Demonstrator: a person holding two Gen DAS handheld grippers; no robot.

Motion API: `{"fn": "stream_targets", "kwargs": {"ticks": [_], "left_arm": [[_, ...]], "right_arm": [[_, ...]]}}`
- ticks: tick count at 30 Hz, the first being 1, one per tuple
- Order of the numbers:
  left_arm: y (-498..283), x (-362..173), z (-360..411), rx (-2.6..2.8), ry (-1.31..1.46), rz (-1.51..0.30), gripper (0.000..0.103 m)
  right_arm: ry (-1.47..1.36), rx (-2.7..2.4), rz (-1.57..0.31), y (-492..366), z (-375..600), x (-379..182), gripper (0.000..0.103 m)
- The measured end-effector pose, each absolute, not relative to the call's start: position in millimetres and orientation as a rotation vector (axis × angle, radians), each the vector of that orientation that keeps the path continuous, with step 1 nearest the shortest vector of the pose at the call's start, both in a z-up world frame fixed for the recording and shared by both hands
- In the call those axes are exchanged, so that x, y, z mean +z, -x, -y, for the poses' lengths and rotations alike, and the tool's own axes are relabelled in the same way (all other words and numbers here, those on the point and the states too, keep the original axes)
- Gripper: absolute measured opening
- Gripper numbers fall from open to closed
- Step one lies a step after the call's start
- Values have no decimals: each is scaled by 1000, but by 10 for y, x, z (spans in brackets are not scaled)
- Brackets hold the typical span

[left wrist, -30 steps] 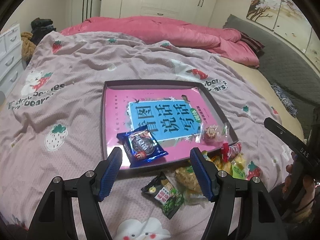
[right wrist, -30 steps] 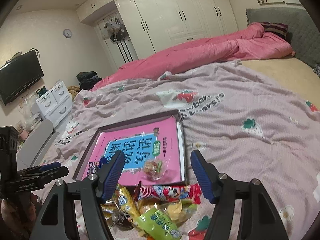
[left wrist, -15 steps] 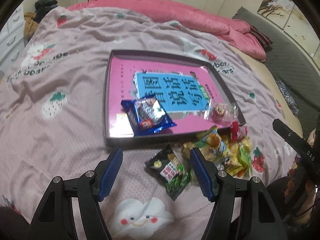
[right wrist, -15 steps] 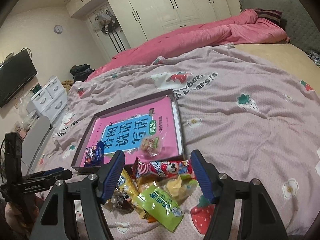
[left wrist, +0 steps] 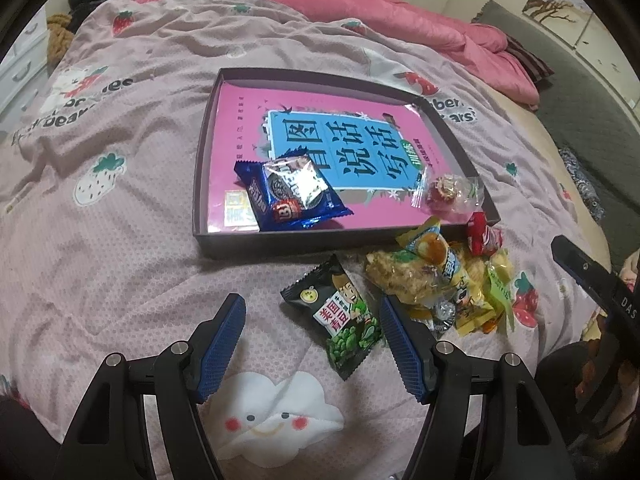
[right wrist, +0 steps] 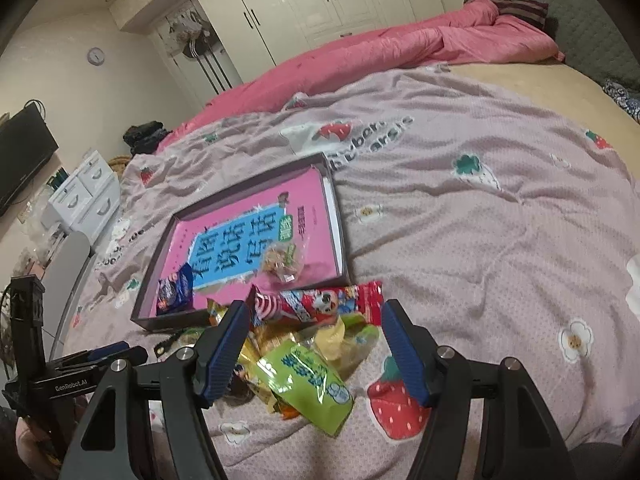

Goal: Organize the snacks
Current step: 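Open both grippers and withdraw them back toward the snack pile, then grasp the black-green pea snack bag with the left gripper while the right gripper grasps the yellow-green bag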

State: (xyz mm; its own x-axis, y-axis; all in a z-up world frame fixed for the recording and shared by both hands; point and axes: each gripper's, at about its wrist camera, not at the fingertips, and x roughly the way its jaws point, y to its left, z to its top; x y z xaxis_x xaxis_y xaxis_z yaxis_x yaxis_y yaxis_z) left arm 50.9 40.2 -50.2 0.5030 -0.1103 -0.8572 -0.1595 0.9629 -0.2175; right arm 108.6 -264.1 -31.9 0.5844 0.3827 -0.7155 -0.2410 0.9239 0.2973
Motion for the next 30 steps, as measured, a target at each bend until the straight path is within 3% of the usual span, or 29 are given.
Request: {"fn": "stream_targets", "kwargs": {"ticks": [18, 30], "left_arm": [[-558, -682, -341, 53, 272, -1089, 71], [-644, -851, -348, 70, 294, -1115, 71]], "right_arm": [[-146, 353, -1017, -1133, 2562, -633, 68], [-434, 358, -1161, -1381, 2725, -1048, 68]]}}
